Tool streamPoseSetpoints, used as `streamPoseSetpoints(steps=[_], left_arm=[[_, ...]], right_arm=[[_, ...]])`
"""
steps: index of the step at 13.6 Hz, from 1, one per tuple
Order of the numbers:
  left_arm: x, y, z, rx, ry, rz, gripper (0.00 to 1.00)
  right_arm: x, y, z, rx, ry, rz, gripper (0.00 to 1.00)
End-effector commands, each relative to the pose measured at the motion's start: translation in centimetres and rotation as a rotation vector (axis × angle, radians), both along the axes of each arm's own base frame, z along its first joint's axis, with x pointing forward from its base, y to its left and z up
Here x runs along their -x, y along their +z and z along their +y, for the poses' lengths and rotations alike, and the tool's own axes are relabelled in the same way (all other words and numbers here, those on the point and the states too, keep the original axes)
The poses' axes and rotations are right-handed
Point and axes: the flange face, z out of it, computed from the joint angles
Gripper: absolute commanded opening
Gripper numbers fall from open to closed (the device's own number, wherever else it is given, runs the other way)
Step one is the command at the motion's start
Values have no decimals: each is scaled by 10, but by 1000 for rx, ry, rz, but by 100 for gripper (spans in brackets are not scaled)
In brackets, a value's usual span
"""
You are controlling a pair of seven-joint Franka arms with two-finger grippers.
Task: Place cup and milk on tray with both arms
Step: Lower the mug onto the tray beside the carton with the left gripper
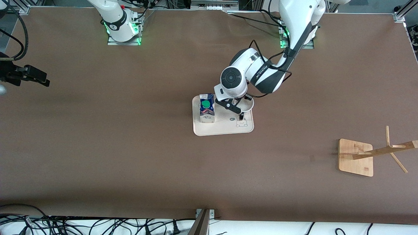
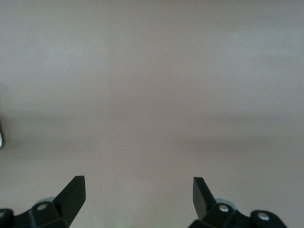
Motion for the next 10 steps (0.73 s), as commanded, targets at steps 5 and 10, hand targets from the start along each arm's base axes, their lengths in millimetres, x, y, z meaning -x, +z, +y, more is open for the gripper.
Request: streamPoseSetpoints(steps=[5, 10], left_arm=[[-29, 39, 24, 47, 98, -21, 84], [-77, 175, 130, 114, 268, -177, 100]], right_arm=[[2, 2, 5, -14, 1, -5, 100], [2, 3, 2, -6, 7, -6, 100]])
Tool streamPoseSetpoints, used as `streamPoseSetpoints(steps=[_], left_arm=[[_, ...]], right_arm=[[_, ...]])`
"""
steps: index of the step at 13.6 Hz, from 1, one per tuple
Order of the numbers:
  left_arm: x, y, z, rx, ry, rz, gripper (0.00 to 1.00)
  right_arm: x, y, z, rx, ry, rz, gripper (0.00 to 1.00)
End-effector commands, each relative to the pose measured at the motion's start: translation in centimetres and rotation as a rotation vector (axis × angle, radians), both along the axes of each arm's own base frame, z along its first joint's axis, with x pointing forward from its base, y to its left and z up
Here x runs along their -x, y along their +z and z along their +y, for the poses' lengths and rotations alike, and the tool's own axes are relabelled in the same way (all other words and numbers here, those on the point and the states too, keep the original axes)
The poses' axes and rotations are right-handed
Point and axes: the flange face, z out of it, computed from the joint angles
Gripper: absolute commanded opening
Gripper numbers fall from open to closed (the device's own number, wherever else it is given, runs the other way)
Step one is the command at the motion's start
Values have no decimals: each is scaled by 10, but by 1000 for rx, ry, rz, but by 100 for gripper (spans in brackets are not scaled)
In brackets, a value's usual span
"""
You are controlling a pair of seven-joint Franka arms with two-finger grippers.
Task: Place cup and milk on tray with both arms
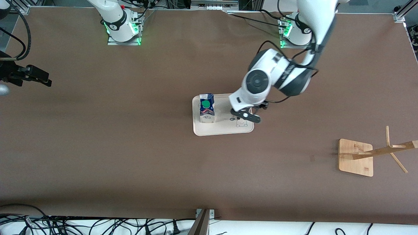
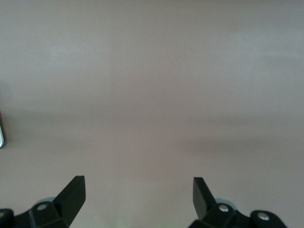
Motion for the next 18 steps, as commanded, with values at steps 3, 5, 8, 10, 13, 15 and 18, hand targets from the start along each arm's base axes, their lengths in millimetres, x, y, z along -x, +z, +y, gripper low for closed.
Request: streamPoseSetpoints(steps=[3, 5, 8, 10, 13, 15, 18], left_arm=[[10, 151, 106, 32, 132, -102, 100], [18, 192, 155, 28, 153, -126, 100], [24, 219, 233, 50, 157, -152, 100], [23, 223, 267, 54, 168, -152, 100], [23, 222, 274, 73, 189, -120, 100], [23, 222, 278, 76, 200, -119, 100], [23, 222, 287, 89, 221, -116, 100]], right_arm=[[3, 2, -3, -6, -3, -4, 100], [2, 3, -3, -6, -1, -7, 100], [2, 3, -3, -6, -1, -7, 100], [2, 3, -3, -6, -1, -7, 100], [2, 3, -3, -6, -1, -7, 100], [2, 3, -3, -6, -1, -7, 100], [2, 3, -3, -6, -1, -7, 100]])
